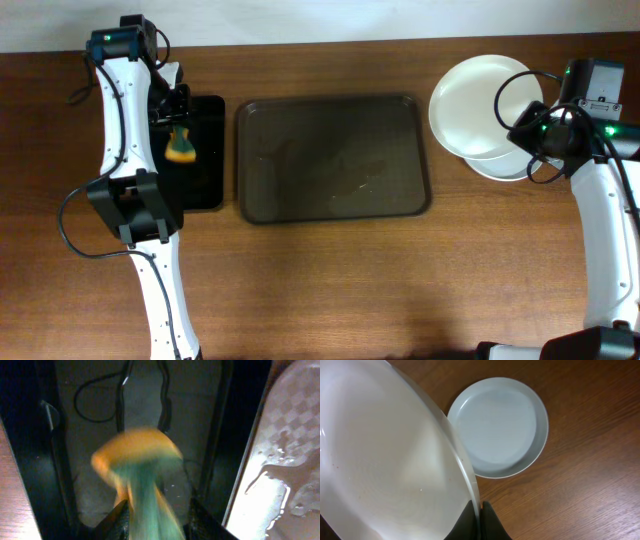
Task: Clean dirty plates on tray and stack at the side
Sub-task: 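Set the white plate onto the plate stack and release with right gripper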
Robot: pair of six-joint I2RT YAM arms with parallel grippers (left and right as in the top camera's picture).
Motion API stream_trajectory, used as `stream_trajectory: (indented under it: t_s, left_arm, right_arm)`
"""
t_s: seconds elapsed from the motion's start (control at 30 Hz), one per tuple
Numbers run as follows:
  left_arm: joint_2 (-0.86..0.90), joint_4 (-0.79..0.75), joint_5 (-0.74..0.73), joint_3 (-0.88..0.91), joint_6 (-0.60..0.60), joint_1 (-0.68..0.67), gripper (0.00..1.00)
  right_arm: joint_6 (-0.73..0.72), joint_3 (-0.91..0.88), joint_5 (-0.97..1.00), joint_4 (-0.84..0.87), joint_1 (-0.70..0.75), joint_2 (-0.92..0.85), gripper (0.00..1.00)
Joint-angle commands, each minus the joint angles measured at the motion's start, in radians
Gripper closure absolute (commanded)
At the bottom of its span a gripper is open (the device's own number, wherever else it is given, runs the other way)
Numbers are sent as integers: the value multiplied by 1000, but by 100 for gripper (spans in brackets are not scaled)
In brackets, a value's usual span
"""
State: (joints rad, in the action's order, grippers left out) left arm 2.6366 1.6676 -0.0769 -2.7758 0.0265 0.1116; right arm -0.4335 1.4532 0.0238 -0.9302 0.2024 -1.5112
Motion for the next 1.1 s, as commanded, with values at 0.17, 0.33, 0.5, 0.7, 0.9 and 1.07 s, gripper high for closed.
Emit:
stream_trajectory:
  t_s: [0.17, 0.33, 0.5, 0.7, 0.9, 1.07]
  left_arm:
    - [-49, 2, 21, 39, -8, 3, 1]
    - [-51, 21, 9, 39, -35, 2, 1]
    - [-51, 19, 2, 39, -34, -2, 1]
    - [-51, -2, 2, 39, -34, -5, 1]
    - [-51, -2, 2, 39, -34, -6, 1]
    - [-51, -2, 2, 39, -35, -7, 1]
  right_arm:
    - [10, -4, -48, 27, 10, -34, 96]
    - [7, -4, -111, 69, 75, -40, 96]
    - [7, -4, -100, 97, 171, -97, 96]
    - [7, -4, -88, 136, 217, -256, 96]
    - [7, -4, -84, 200, 218, -404, 96]
    - [7, -4, -62, 238, 218, -463, 96]
